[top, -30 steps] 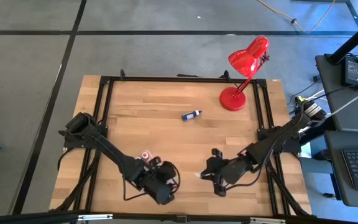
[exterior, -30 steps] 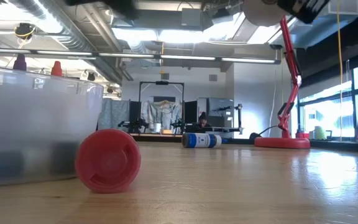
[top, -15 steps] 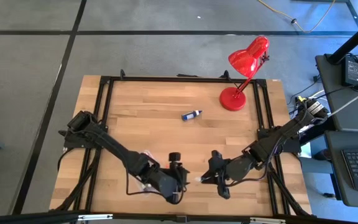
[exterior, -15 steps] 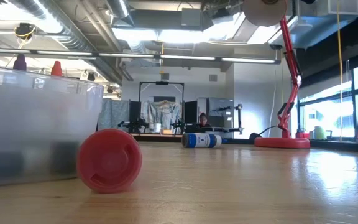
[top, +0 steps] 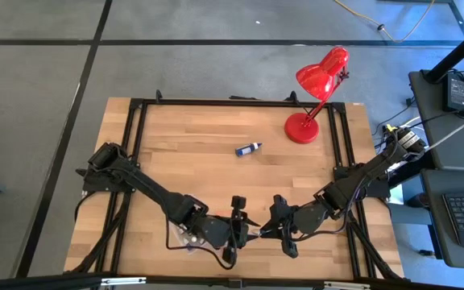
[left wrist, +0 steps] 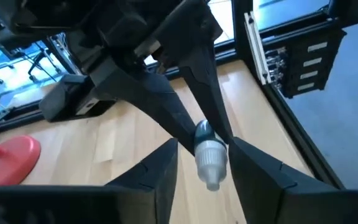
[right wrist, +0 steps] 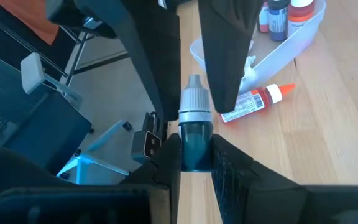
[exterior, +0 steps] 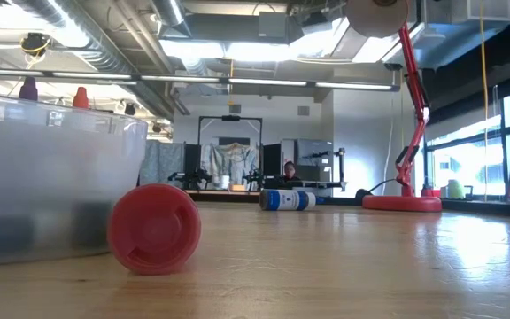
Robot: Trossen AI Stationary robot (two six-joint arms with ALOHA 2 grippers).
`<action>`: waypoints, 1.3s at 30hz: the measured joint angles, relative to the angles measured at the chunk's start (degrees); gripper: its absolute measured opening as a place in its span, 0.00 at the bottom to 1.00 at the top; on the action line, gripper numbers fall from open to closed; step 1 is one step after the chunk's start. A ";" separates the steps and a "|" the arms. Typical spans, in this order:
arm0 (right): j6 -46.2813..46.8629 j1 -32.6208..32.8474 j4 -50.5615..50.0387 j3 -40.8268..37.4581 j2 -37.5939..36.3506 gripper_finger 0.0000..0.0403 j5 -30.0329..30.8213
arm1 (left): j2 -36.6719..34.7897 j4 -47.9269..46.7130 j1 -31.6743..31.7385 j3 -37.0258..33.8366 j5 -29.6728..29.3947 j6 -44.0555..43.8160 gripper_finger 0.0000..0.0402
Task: Pick & Place food coloring
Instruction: Put the green food coloring bottle into the transparent bin
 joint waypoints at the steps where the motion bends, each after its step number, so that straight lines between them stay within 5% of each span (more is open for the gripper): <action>1: -0.01 0.00 0.00 0.00 0.00 0.18 0.00 | 0.00 -0.22 0.00 0.00 0.18 -0.01 0.33; 31: -1.44 -0.07 1.30 0.00 0.00 0.19 -0.87 | 0.06 -0.66 -0.13 -0.02 0.96 -1.98 0.17; 39: 2.67 -0.04 -6.20 0.04 0.04 0.41 -4.09 | 0.09 -0.66 -0.67 -0.02 0.73 -2.03 0.17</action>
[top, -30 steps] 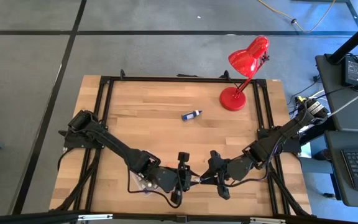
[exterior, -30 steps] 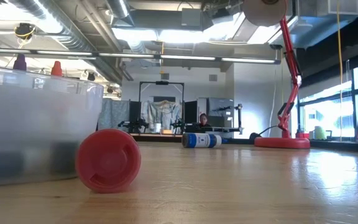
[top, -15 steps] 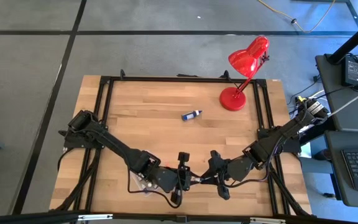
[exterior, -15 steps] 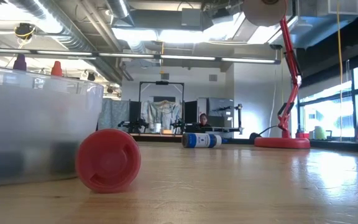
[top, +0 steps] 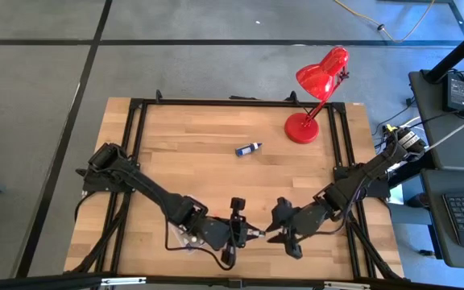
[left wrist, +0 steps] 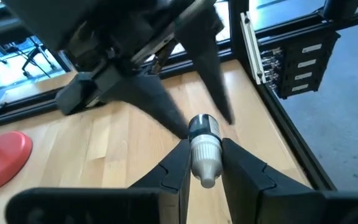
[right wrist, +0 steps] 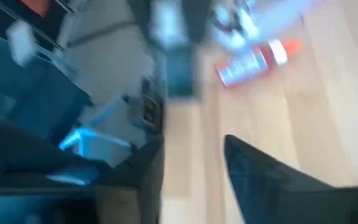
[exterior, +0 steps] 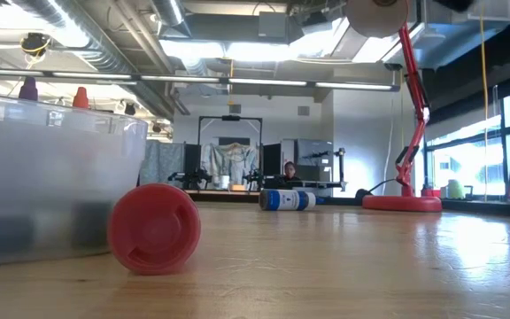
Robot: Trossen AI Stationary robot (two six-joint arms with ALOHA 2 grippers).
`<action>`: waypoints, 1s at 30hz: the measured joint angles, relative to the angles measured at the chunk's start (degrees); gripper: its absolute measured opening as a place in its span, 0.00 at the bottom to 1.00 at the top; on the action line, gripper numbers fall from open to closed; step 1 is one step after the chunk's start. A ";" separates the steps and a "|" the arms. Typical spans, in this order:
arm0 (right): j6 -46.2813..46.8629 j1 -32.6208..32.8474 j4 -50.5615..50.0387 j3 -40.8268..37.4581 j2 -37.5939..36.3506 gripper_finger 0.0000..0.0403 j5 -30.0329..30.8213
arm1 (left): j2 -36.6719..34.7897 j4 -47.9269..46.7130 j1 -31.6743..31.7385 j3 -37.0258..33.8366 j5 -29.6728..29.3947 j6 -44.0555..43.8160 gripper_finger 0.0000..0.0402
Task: Pick & Place food coloring
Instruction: Put the green food coloring bottle into the transparent bin
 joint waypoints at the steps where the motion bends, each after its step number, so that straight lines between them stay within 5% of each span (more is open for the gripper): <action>1: 0.55 0.00 -2.03 0.00 0.00 0.45 0.04 | 0.00 -0.02 -0.18 0.00 0.01 0.00 0.17; 8: 2.42 -0.04 -11.78 -0.05 0.00 0.60 5.28 | 0.00 -8.52 -2.12 0.00 0.11 -10.46 0.17; 19: 2.40 -1.80 -11.34 -0.07 0.05 0.62 14.04 | 0.00 -47.10 -7.50 -0.11 9.79 -60.88 0.17; 30: 3.64 -6.98 -10.94 -0.07 3.09 0.62 12.96 | 0.31 -46.62 -8.86 -4.68 21.38 -78.86 0.17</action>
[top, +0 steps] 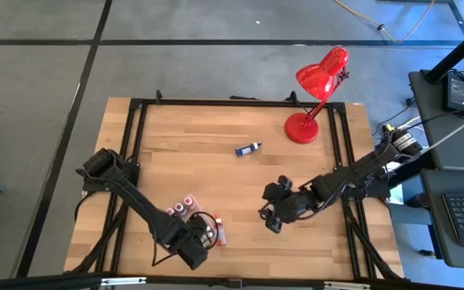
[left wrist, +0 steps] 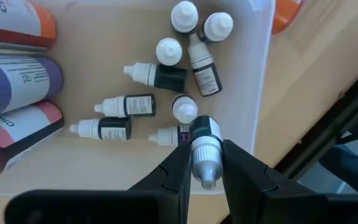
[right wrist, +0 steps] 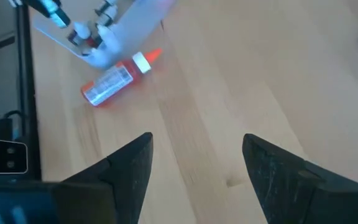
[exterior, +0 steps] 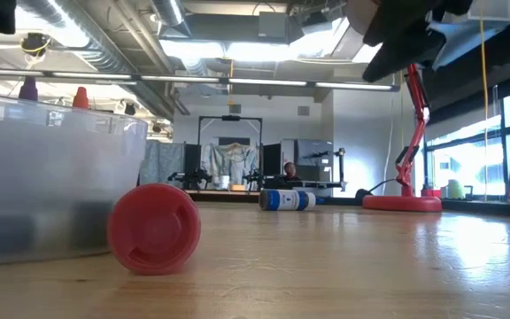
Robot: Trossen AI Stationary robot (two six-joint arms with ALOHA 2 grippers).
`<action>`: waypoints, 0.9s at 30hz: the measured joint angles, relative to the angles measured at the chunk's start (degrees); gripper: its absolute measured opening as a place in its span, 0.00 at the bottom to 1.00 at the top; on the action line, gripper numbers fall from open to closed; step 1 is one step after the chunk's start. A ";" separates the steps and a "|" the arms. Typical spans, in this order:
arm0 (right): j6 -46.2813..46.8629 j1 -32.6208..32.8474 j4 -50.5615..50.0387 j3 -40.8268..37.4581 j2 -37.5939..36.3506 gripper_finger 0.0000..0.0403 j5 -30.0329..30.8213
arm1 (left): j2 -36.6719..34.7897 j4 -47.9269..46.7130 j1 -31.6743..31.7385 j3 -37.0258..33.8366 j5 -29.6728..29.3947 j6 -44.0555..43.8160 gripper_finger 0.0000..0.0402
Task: Pick & Place food coloring
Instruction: Put the green food coloring bottle into the transparent bin
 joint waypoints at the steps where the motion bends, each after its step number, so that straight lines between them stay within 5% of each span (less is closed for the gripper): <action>1: -0.01 -0.31 0.02 0.00 0.22 0.62 -0.55 | 0.00 0.13 -0.06 0.00 -0.01 -0.14 0.17; 27: -0.04 -0.96 0.43 0.00 2.04 0.62 -1.48 | 3.48 2.99 2.16 0.07 2.66 3.74 0.22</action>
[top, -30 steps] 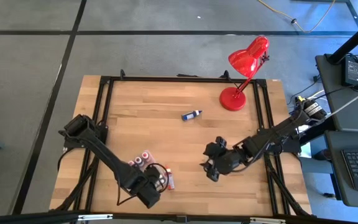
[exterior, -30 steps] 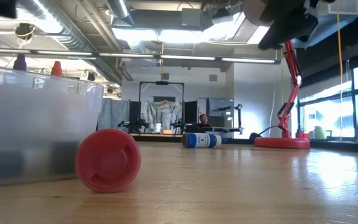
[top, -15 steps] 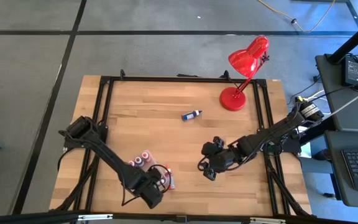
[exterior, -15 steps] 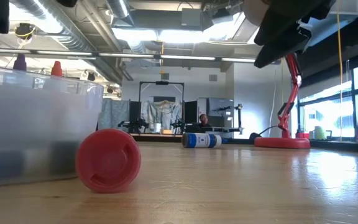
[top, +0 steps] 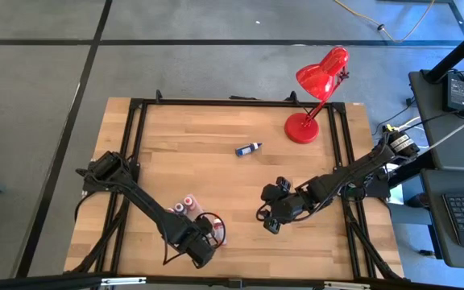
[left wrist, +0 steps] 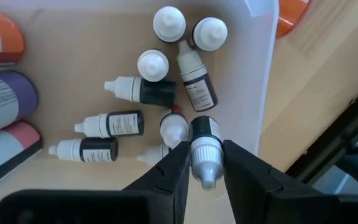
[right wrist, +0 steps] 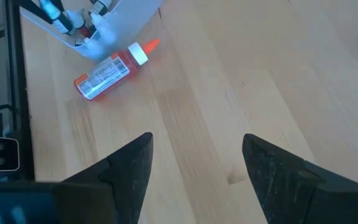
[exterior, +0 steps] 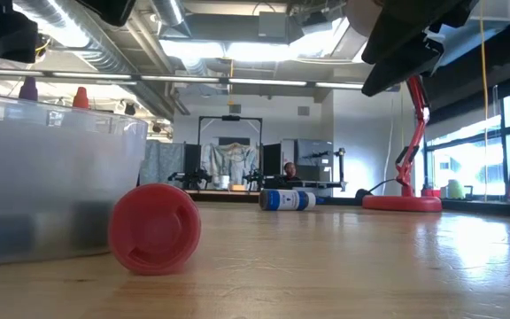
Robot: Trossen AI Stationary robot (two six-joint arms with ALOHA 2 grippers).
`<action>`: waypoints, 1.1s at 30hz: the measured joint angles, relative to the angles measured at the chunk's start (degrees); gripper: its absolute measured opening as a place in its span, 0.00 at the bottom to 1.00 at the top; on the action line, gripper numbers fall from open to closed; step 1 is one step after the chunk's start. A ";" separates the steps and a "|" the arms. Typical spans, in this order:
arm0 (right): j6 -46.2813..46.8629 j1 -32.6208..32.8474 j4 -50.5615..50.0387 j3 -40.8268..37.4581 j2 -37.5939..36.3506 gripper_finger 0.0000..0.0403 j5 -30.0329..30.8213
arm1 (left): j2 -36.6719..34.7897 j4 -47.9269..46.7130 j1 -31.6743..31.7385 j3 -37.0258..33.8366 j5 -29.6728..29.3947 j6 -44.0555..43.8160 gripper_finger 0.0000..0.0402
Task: Pick & Place food coloring
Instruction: Put the green food coloring bottle into the transparent bin, then put the orange food coloring bottle into the transparent bin
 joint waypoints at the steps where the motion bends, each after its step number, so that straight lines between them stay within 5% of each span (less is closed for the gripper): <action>1: 0.00 0.00 0.01 0.00 0.00 0.62 0.01 | 0.00 0.02 0.00 0.00 0.03 0.21 0.22; 18: 3.17 0.00 3.66 0.00 -0.02 0.62 -0.08 | -0.36 -0.15 0.18 0.14 0.97 0.24 0.33; 25: 8.52 0.02 12.36 0.02 1.21 0.61 -0.09 | -4.02 -0.30 0.22 0.98 -2.40 0.20 0.35; 33: 10.56 0.44 28.84 0.02 11.31 0.55 -4.90 | -6.37 -0.06 -0.01 1.01 -5.80 0.24 0.34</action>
